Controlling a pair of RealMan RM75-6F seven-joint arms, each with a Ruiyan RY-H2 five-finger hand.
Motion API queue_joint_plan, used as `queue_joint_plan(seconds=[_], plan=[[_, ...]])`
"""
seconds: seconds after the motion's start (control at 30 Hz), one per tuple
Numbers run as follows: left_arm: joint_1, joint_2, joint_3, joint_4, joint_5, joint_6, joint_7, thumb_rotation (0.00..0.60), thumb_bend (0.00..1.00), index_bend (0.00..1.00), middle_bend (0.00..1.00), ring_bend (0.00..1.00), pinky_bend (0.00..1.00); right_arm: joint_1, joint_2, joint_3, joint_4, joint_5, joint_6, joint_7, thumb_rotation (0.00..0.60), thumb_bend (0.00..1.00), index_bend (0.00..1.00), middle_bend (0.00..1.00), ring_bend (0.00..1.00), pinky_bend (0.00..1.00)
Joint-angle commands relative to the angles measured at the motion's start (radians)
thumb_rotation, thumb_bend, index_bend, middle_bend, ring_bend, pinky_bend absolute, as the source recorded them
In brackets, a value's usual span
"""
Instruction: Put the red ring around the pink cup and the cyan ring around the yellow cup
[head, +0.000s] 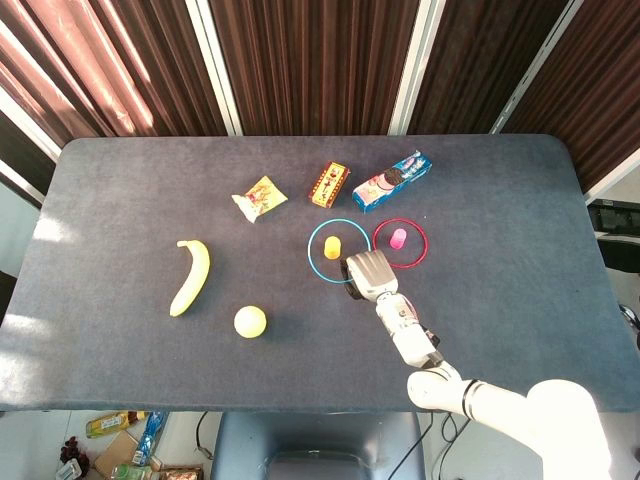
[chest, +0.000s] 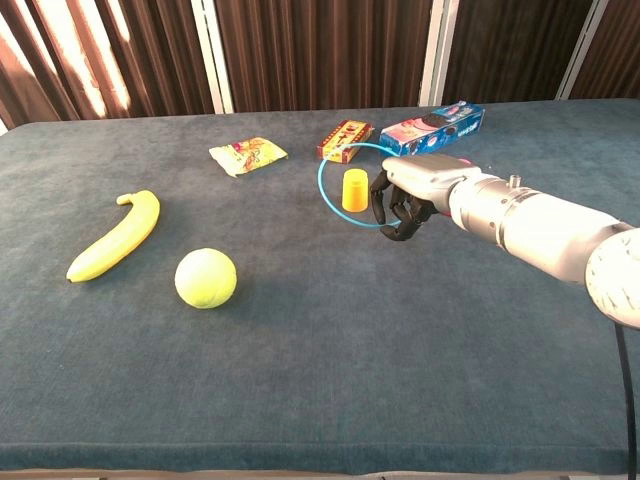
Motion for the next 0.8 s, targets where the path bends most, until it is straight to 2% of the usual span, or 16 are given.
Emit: queue_joint_plan(seconds=[0.03, 0.57, 0.8], plan=[[0.0, -0.001, 0.0, 0.002, 0.0, 0.0, -0.002, 0.6, 0.41, 0.07, 0.0, 0.0, 0.15, 0.019, -0.02, -0.001, 0.037, 0.01, -0.023, 0.023, 0.6, 0.53, 0.75, 0.94, 1.0, 1.0], [0.0, -0.002, -0.001, 0.002, 0.002, 0.001, 0.003, 0.6, 0.41, 0.07, 0.0, 0.0, 0.15, 0.013, 0.009, -0.032, 0.021, 0.026, -0.015, 0.033, 0.6, 0.53, 0.67, 0.94, 1.0, 1.0], [-0.001, -0.002, 0.001, 0.0, 0.006, 0.002, 0.006, 0.6, 0.41, 0.06, 0.0, 0.0, 0.15, 0.008, 0.036, -0.043, -0.016, 0.026, -0.009, 0.037, 0.6, 0.48, 0.62, 0.94, 1.0, 1.0]])
